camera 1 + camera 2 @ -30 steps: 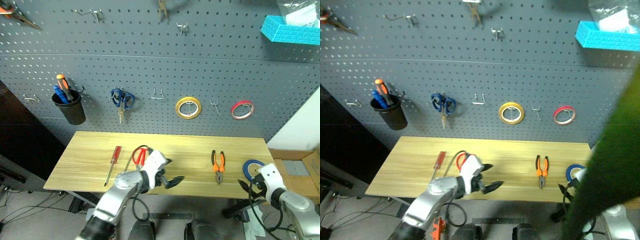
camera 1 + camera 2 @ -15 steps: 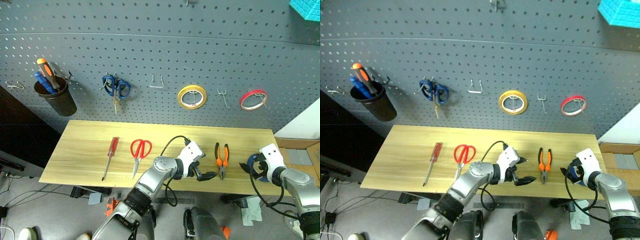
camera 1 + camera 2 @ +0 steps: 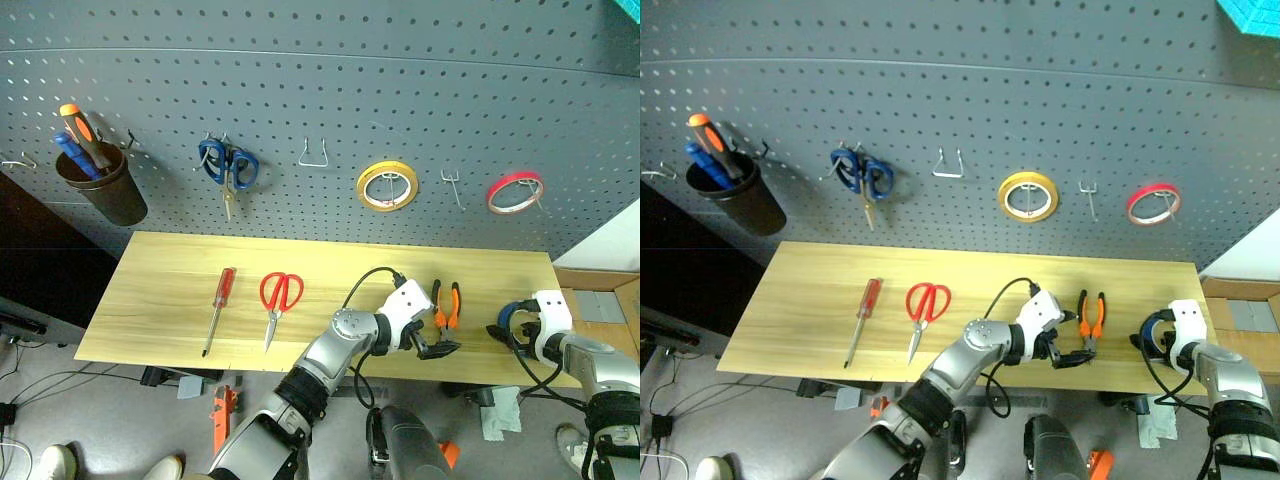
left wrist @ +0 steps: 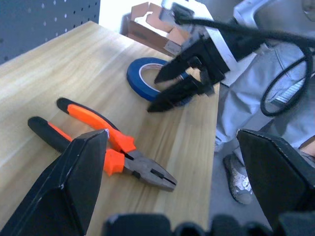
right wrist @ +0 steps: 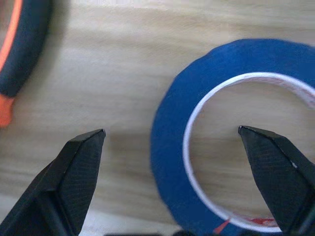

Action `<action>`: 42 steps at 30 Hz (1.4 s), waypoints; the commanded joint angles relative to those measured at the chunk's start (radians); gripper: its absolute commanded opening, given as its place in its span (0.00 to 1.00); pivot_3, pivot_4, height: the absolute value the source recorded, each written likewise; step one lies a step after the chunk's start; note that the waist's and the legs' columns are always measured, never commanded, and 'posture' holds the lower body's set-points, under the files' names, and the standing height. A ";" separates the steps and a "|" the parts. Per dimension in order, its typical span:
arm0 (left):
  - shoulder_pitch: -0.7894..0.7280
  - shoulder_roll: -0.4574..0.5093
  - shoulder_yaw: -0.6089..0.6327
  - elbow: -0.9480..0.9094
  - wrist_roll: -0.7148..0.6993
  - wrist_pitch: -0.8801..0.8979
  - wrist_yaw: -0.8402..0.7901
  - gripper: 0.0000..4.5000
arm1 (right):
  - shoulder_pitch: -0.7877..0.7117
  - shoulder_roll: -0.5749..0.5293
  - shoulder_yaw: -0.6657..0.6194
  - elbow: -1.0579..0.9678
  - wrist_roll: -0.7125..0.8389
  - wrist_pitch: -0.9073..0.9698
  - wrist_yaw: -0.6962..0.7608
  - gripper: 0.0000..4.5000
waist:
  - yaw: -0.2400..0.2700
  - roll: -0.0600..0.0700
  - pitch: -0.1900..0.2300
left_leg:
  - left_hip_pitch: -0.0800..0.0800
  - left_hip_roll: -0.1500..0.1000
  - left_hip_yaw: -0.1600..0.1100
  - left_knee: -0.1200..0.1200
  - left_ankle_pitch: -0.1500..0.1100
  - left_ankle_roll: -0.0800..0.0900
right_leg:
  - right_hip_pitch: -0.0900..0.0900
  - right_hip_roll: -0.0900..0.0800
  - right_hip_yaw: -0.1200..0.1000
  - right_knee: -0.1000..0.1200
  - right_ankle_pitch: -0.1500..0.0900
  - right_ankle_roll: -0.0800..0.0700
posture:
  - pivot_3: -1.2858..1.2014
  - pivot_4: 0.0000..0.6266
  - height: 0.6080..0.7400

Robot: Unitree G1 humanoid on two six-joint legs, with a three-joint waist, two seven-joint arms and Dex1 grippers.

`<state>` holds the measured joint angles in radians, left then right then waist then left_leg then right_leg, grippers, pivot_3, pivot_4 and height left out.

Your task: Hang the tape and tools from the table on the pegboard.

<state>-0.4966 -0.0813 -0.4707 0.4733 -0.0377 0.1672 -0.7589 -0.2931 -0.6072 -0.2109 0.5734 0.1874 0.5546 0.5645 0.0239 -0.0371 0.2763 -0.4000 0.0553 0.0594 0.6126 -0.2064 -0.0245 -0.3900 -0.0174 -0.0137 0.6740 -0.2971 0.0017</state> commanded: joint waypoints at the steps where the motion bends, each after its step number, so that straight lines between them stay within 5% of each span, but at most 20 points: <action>1: 0.022 -0.003 -0.014 -0.061 0.003 -0.003 -0.018 0.99 | -0.001 0.008 -0.020 0.058 0.013 0.010 -0.008 1.00 | 0.001 -0.002 0.002 | 0.000 0.000 0.000 0.000 0.000 0.000 | 0.000 0.000 0.000 0.000 0.000 0.000 | 0.56 0.51 1.00; 7: 0.023 -0.004 -0.012 -0.075 0.004 0.016 -0.026 0.99 | -0.022 0.021 -0.029 0.074 0.048 0.058 0.026 1.00 | 0.001 -0.006 0.005 | -0.001 -0.001 0.000 0.000 0.000 0.000 | 0.000 -0.002 0.000 -0.002 0.001 0.003 | 0.56 0.52 1.00; 10: 0.010 -0.009 -0.005 -0.066 0.001 0.014 -0.028 1.00 | -0.023 0.031 -0.033 0.065 0.058 0.075 0.030 0.87 | 0.001 -0.006 0.005 | -0.001 -0.001 0.000 0.000 0.000 0.000 | 0.000 -0.002 0.000 -0.002 0.001 0.003 | 0.57 0.51 1.00; 21: 0.001 -0.013 0.005 -0.061 0.000 0.010 -0.026 1.00 | -0.009 0.047 -0.027 0.046 0.070 0.080 0.039 0.08 | 0.000 -0.006 0.005 | -0.001 -0.001 0.000 0.000 0.000 0.000 | 0.000 -0.002 0.000 -0.004 0.001 0.003 | 0.57 0.48 1.00; 29: -0.039 -0.040 0.078 -0.031 -0.035 0.043 0.007 1.00 | 0.122 -0.004 0.107 -0.126 -0.092 -0.197 0.025 0.08 | 0.002 0.000 0.001 | -0.005 0.000 -0.001 -0.001 0.000 0.000 | 0.000 -0.001 -0.001 -0.012 0.003 0.007 | 0.55 0.36 1.00; 36: 0.084 0.054 0.120 -0.400 -0.136 0.241 -0.018 1.00 | 0.450 -0.023 0.160 -0.675 -0.302 -0.488 -0.127 0.08 | -0.003 0.027 -0.021 | -0.023 -0.008 0.001 0.001 0.002 -0.005 | -0.018 -0.003 -0.001 -0.007 0.003 0.008 | 0.52 0.23 1.00; 42: 0.154 0.143 0.219 -0.647 -0.235 0.420 0.029 1.00 | 0.541 0.034 0.191 -0.853 -0.463 -0.587 -0.285 0.08 | -0.007 0.024 -0.082 | -0.023 -0.009 -0.001 0.003 0.001 -0.005 | -0.017 -0.003 -0.002 -0.008 0.002 0.014 | 0.50 0.14 1.00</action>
<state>-0.3569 0.0523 -0.2773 -0.0845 -0.2286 0.5438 -0.7406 0.2376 -0.5815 -0.0192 -0.2258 -0.2380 0.0061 0.3163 0.0173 -0.0130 0.1944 -0.4207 0.0463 0.0578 0.6175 -0.2051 -0.0294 -0.4047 -0.0205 -0.0153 0.6663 -0.2948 0.0169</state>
